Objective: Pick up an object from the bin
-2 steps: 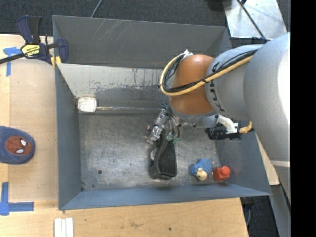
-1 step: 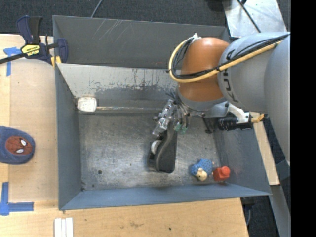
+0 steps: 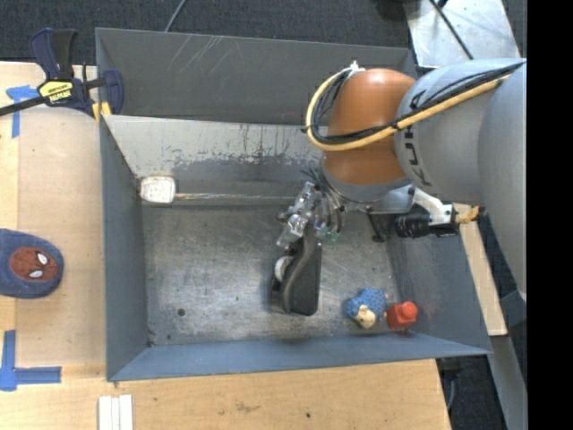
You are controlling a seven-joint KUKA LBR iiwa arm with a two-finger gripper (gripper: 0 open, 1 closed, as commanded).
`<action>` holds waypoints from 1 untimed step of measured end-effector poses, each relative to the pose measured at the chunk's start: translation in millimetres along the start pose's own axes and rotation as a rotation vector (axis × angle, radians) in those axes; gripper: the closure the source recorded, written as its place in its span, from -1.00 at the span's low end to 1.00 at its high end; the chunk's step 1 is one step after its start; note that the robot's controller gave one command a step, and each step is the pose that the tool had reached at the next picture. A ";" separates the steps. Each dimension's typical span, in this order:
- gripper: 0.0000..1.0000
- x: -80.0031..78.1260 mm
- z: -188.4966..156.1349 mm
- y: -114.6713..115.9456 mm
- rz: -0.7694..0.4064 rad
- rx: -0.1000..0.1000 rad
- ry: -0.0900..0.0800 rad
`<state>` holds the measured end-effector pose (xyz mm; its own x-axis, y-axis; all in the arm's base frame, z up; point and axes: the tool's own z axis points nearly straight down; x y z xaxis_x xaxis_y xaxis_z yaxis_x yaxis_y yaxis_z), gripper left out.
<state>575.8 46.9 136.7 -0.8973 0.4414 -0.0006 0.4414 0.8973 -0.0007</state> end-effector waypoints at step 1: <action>1.00 -0.2 -20.3 -0.9 -0.001 0.000 -0.001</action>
Offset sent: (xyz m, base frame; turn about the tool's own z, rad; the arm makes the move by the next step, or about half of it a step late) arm 0.0001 0.0000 0.0217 0.0000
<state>575.5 46.1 157.1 -0.8979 0.4403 -0.0014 0.4403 0.8979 -0.0002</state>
